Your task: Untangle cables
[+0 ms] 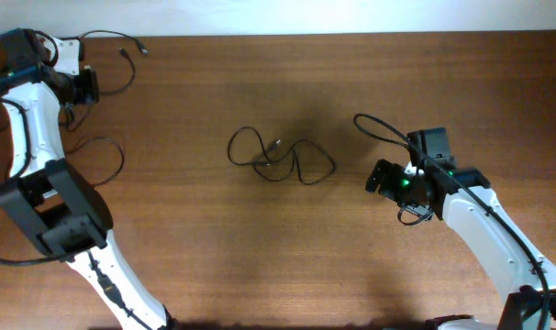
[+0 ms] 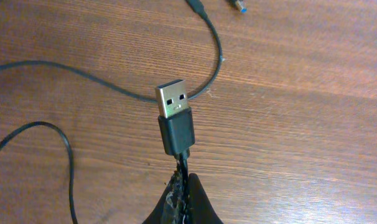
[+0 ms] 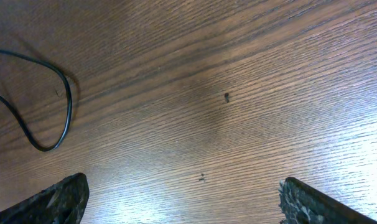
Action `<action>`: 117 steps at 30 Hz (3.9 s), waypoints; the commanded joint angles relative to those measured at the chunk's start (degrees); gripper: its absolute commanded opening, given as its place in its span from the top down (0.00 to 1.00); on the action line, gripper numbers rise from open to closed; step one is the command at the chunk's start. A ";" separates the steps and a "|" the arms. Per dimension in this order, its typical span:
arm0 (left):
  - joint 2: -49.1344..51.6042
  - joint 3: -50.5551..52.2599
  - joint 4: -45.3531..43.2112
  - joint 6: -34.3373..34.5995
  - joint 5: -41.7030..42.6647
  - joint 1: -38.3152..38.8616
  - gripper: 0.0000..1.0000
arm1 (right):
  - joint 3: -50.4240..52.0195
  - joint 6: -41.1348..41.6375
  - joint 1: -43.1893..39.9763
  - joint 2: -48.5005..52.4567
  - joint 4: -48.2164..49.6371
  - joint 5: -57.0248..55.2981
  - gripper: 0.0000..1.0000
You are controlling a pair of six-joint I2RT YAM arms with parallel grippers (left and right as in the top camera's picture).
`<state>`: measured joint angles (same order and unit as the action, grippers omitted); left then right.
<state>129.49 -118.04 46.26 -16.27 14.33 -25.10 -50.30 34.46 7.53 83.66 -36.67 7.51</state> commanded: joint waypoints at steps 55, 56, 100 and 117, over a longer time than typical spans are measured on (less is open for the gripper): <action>-9.64 21.33 11.52 37.51 -16.26 -0.57 0.29 | 0.63 -2.75 -0.04 0.11 0.02 -0.72 0.02; -9.99 21.33 11.52 39.67 -16.26 -0.57 0.29 | 0.63 -2.75 -0.04 0.11 0.02 -0.72 0.02; -6.54 28.28 -8.81 24.50 -11.98 -8.35 0.91 | 0.63 -2.73 -0.04 0.11 0.44 -0.70 0.02; -11.37 14.08 11.63 37.24 -26.77 -17.35 0.86 | 0.63 -2.73 -0.04 0.11 0.52 -0.72 0.02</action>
<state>114.21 -104.25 54.92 20.03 -9.82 -40.16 -50.28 32.29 7.53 83.66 -36.38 7.51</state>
